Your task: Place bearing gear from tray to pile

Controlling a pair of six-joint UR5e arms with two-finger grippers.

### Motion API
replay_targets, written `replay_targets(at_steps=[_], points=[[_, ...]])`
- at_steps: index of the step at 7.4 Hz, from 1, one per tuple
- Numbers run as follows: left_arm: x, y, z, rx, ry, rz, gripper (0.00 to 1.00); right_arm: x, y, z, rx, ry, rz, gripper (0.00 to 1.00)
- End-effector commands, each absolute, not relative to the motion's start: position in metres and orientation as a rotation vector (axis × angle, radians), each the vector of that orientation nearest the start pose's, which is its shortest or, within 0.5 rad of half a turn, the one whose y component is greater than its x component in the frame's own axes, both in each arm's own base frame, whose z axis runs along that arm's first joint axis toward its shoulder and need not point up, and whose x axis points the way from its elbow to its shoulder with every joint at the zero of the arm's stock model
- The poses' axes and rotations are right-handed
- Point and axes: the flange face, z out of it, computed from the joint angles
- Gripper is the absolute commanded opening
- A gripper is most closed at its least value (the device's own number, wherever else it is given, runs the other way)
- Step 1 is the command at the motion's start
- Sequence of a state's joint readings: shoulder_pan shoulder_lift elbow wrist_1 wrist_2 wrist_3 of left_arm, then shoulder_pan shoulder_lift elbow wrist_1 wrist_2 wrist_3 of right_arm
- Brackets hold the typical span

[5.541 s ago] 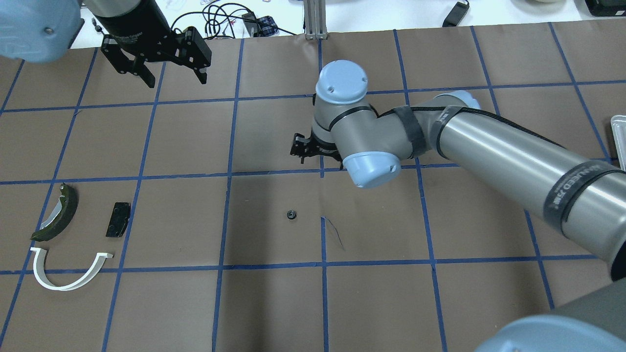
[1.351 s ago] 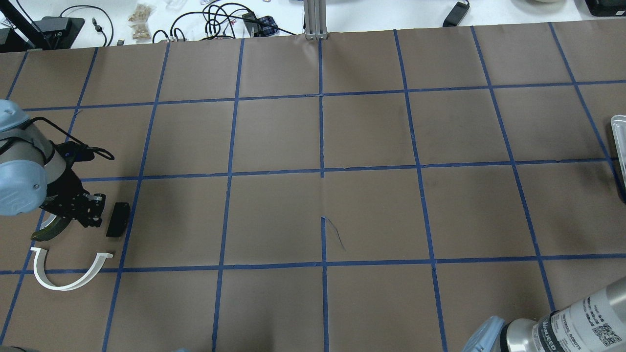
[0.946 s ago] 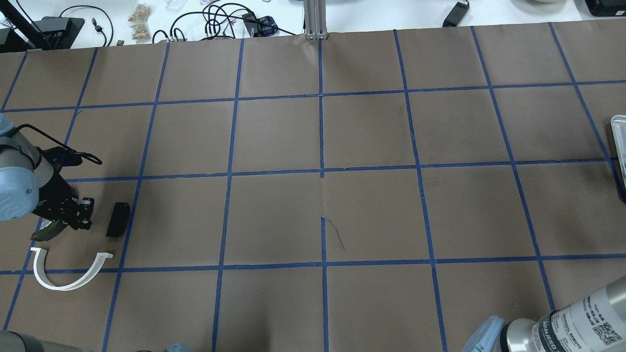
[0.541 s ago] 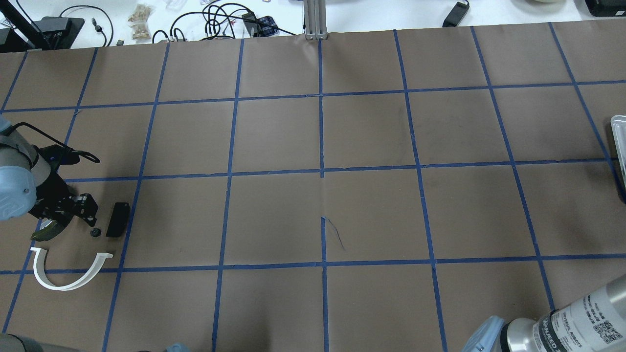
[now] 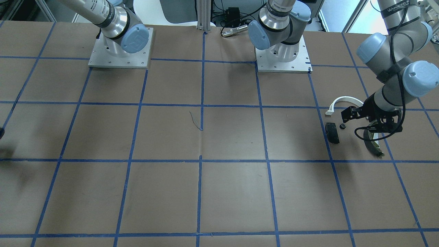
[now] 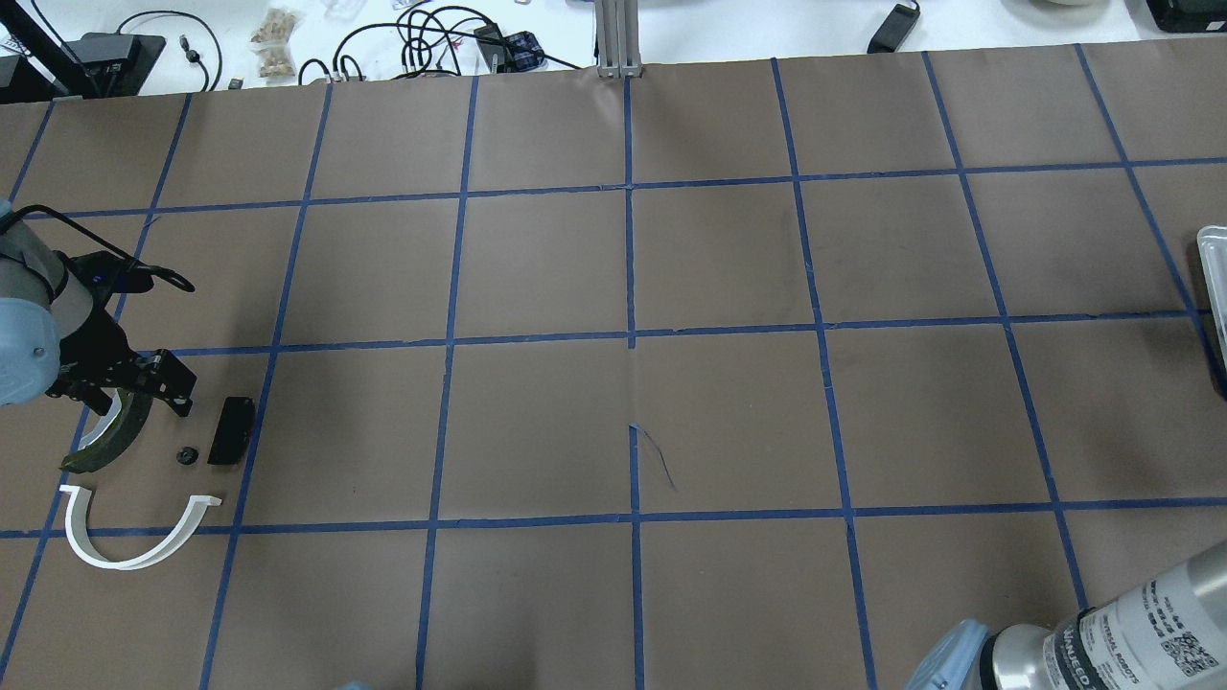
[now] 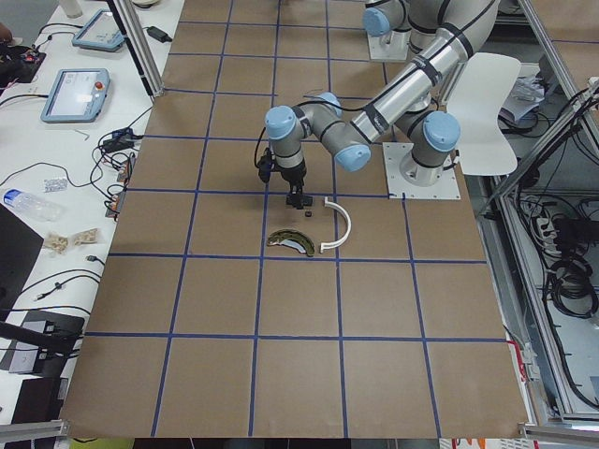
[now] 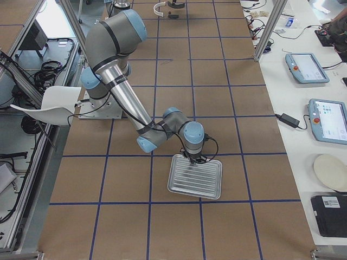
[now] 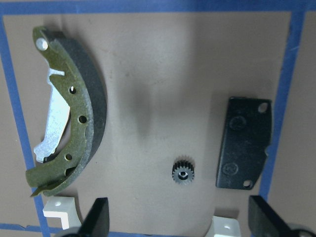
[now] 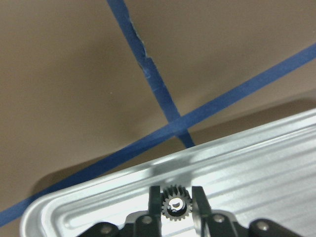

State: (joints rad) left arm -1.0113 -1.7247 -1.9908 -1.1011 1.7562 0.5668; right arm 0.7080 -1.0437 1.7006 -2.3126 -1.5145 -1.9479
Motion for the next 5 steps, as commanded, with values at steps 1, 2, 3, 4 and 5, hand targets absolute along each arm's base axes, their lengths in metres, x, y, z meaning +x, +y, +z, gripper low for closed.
replay_targets(at_steps=[1,2,3,4,5], points=[[0.140,-0.486,0.307,0.049,3.026,0.256,1.00,-0.357,-0.524,0.248,-1.425,2.881,-0.150,0.00],[0.107,-0.501,0.340,0.035,3.012,0.231,1.00,-0.305,-0.545,0.261,-1.310,2.911,-0.150,0.00],[0.071,-0.517,0.375,0.039,2.998,0.194,1.00,-0.252,-0.566,0.273,-1.223,2.942,-0.174,0.00],[0.032,-0.523,0.406,-0.072,2.998,0.201,1.00,-0.177,-0.584,0.264,-1.078,2.961,-0.163,0.00],[-0.010,-0.528,0.445,-0.123,3.027,0.174,1.00,-0.100,-0.591,0.264,-0.953,2.989,-0.166,0.00]])
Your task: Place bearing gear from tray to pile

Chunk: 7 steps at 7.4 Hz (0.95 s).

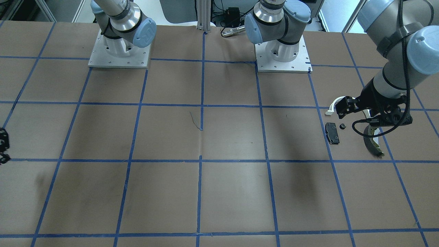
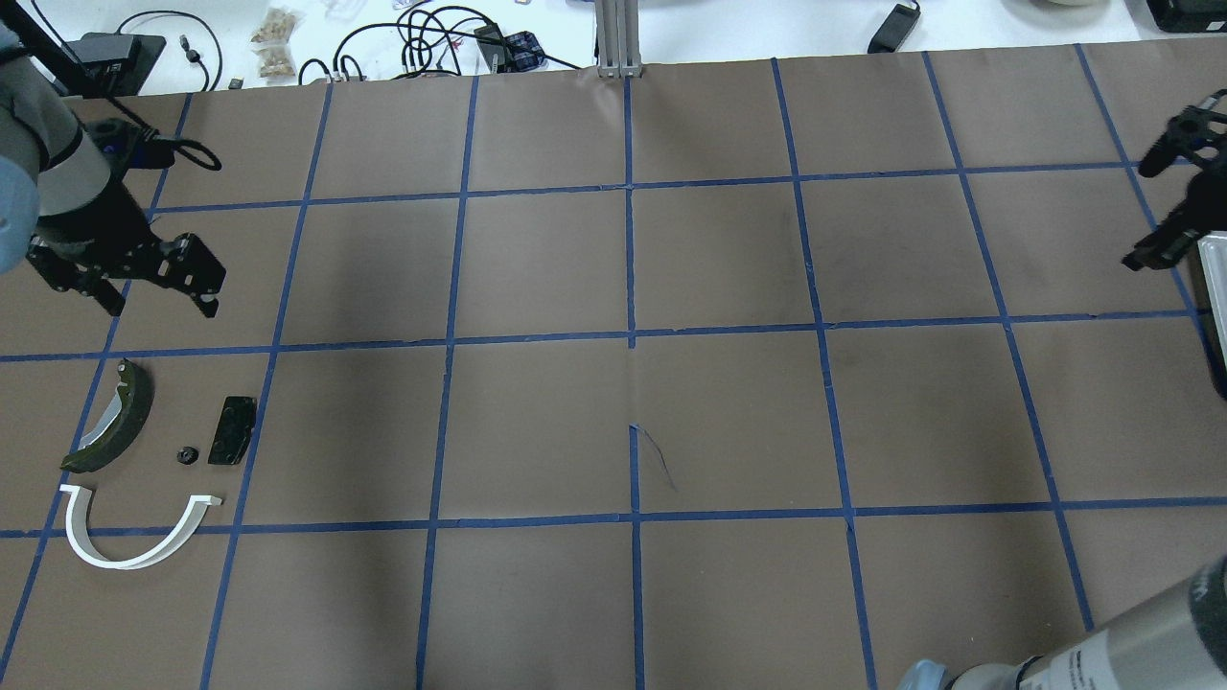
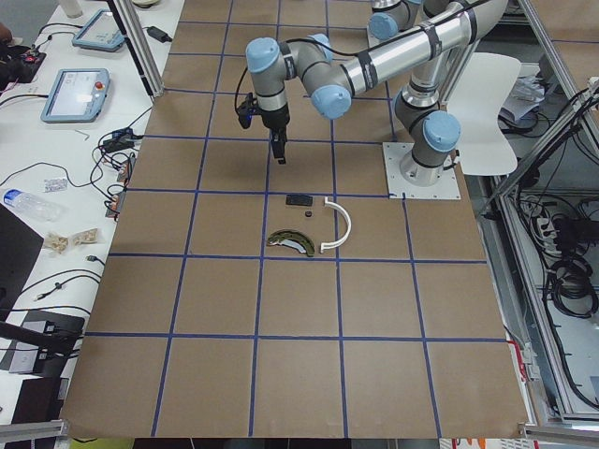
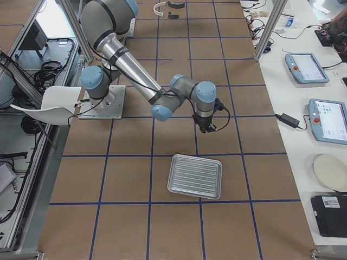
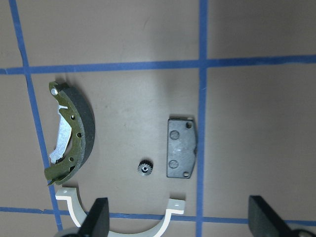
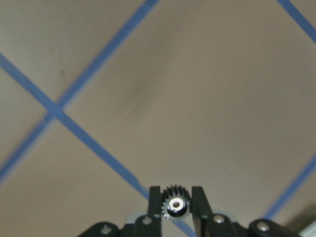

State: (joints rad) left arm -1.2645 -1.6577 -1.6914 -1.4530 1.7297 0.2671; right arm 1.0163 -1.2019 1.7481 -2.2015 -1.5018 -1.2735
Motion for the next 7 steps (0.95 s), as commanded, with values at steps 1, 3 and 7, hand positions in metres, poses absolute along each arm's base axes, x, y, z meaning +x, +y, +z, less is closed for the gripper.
replay_targets(at_steps=[1,3,7], points=[[-0.050,-0.532,0.477,-0.170,3.025,0.159,1.00,-0.024,-0.591,0.262,-0.779,3.018,-0.152,0.00],[-0.143,-0.509,0.509,-0.094,3.047,0.054,1.00,0.121,-0.571,0.251,-0.471,3.048,-0.093,0.00],[-0.164,-0.515,0.487,-0.094,3.051,-0.027,1.00,0.309,-0.506,0.233,0.046,3.016,-0.062,0.00]])
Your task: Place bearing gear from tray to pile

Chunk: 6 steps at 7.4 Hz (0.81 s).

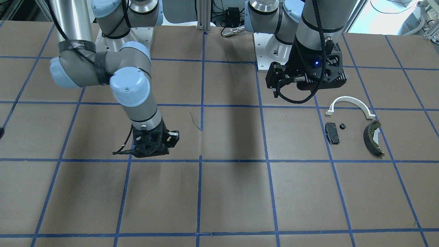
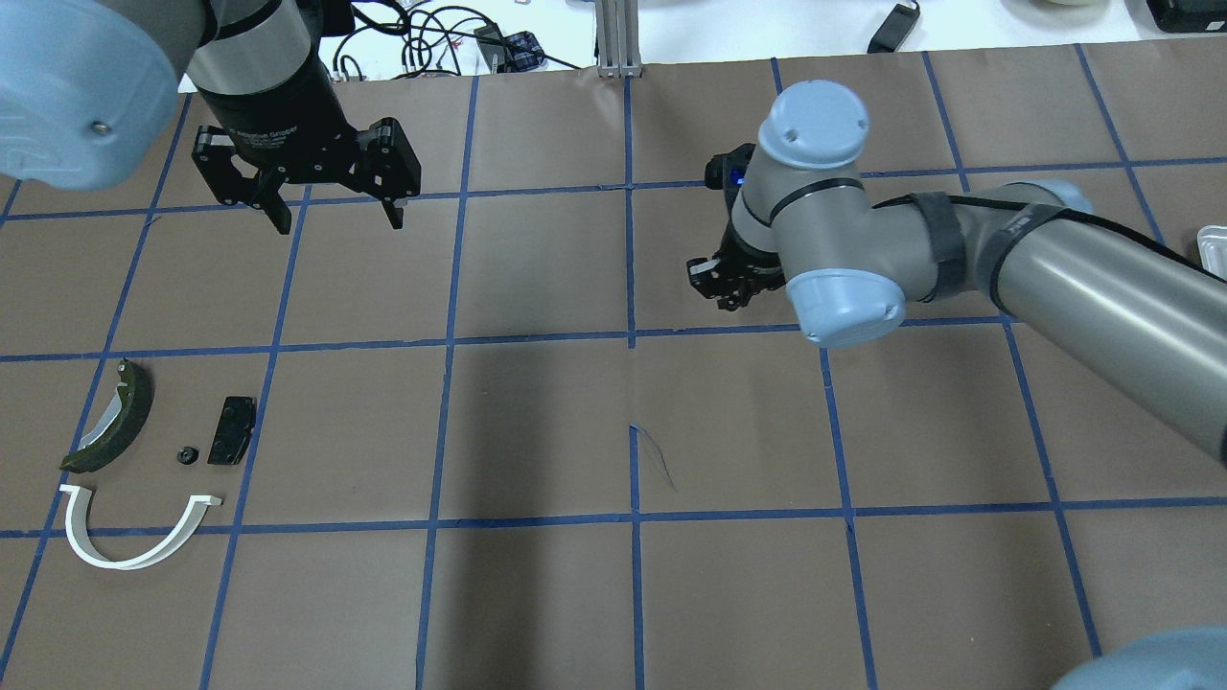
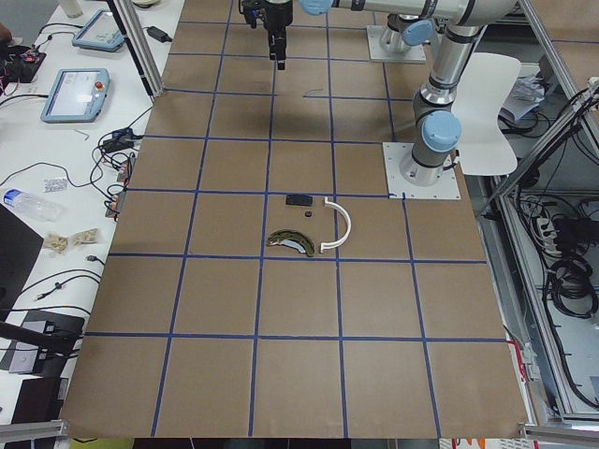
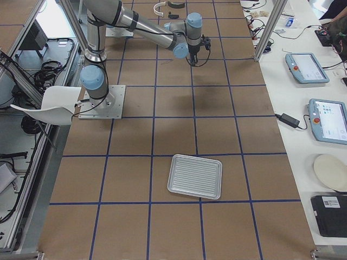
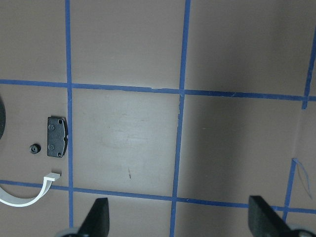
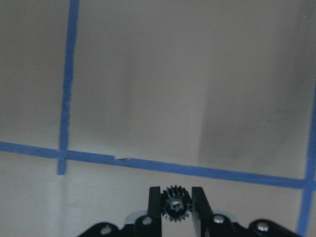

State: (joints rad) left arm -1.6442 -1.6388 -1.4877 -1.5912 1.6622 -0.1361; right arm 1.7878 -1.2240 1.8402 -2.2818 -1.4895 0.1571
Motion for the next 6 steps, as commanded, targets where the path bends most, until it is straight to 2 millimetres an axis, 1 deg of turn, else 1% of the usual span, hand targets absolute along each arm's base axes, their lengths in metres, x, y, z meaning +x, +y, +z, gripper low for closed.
replay_targets(at_steps=[1,2,3,4,5,6], points=[[-0.164,-0.514,0.490,-0.092,3.050,-0.033,1.00,0.326,-0.499,0.223,0.168,2.982,-0.017,0.00],[-0.164,-0.513,0.491,-0.090,3.050,-0.038,1.00,0.340,-0.490,0.221,0.257,2.956,0.017,0.09],[-0.164,-0.514,0.489,-0.090,3.050,-0.031,1.00,0.343,-0.487,0.217,0.267,2.960,0.031,0.67],[-0.164,-0.515,0.488,-0.090,3.051,-0.029,1.00,0.340,-0.497,0.223,0.247,2.964,-0.004,1.00],[-0.164,-0.515,0.487,-0.089,3.051,-0.026,1.00,0.331,-0.512,0.237,0.212,2.999,-0.055,1.00],[-0.164,-0.516,0.486,-0.089,3.051,-0.024,1.00,0.305,-0.537,0.253,0.098,3.126,-0.131,1.00]])
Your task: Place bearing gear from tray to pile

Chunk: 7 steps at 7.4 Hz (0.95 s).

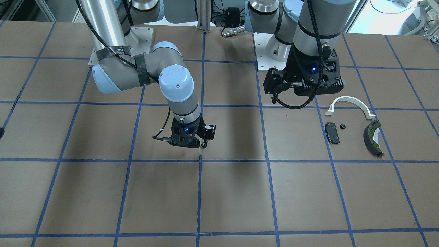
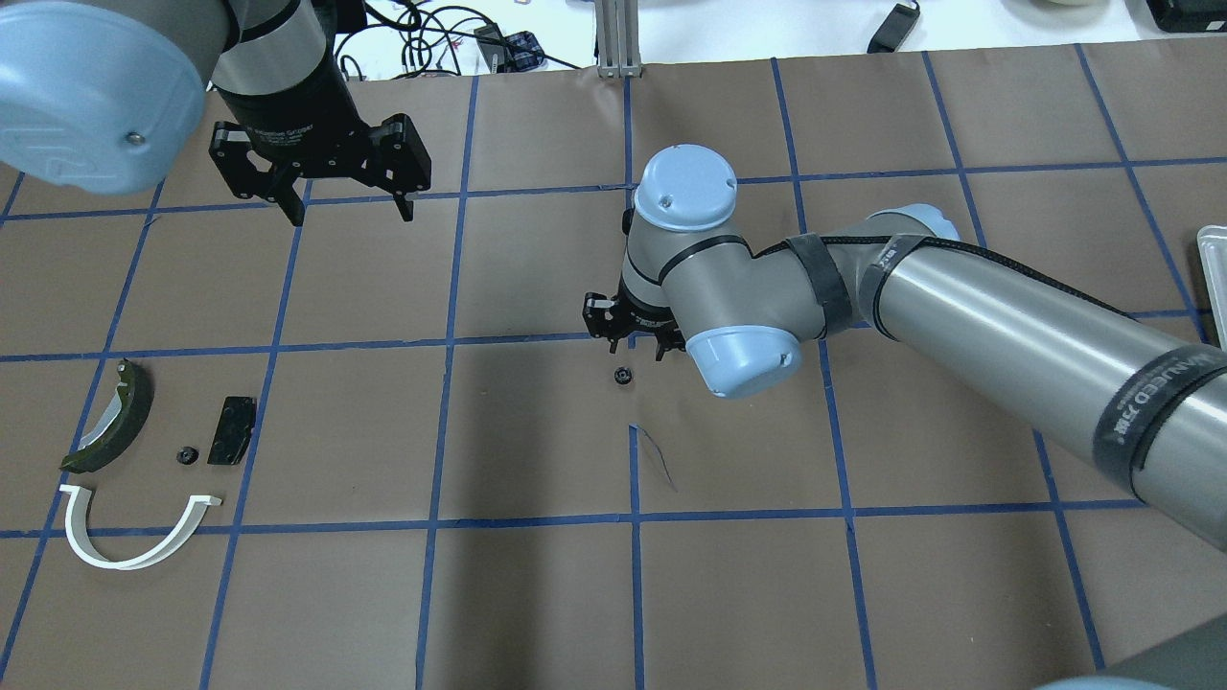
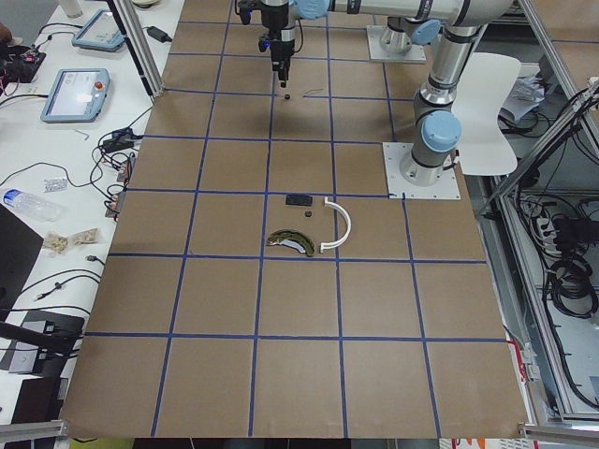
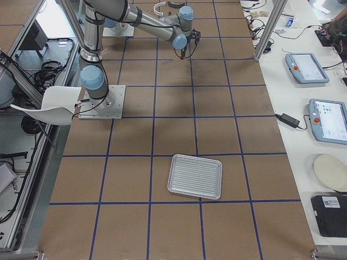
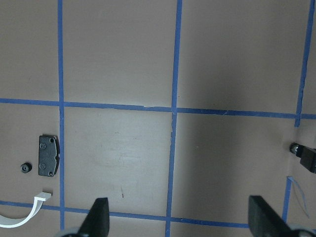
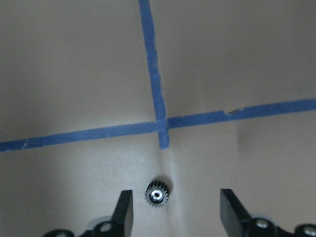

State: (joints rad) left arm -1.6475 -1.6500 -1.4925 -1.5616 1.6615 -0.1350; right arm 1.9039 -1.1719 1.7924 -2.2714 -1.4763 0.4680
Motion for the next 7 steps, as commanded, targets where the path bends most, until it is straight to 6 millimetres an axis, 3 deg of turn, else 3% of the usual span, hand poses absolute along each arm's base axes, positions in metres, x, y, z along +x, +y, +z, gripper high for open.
replay_targets(at_steps=[1,2,3,4,5,6,7], points=[[-0.165,-0.517,0.481,-0.086,3.050,-0.008,1.00,0.277,-0.555,0.264,0.032,3.172,-0.113,1.00],[-0.166,-0.518,0.460,-0.107,3.052,0.055,1.00,0.248,-0.565,0.291,0.054,3.171,-0.136,1.00],[-0.172,-0.526,0.416,-0.095,3.054,0.067,1.00,0.219,-0.566,0.317,0.052,3.169,-0.144,1.00],[-0.197,-0.523,0.355,-0.066,3.057,0.047,1.00,0.187,-0.563,0.344,0.054,3.171,-0.139,1.00],[-0.248,-0.513,0.301,-0.105,3.069,-0.062,1.00,0.161,-0.551,0.373,0.013,3.176,-0.123,1.00],[-0.271,-0.521,0.263,-0.159,3.079,-0.115,1.00,0.142,-0.523,0.414,-0.007,3.186,-0.109,1.00],[-0.304,-0.512,0.232,-0.065,3.070,-0.062,1.00,0.144,-0.468,0.442,0.002,3.180,0.016,1.00]])
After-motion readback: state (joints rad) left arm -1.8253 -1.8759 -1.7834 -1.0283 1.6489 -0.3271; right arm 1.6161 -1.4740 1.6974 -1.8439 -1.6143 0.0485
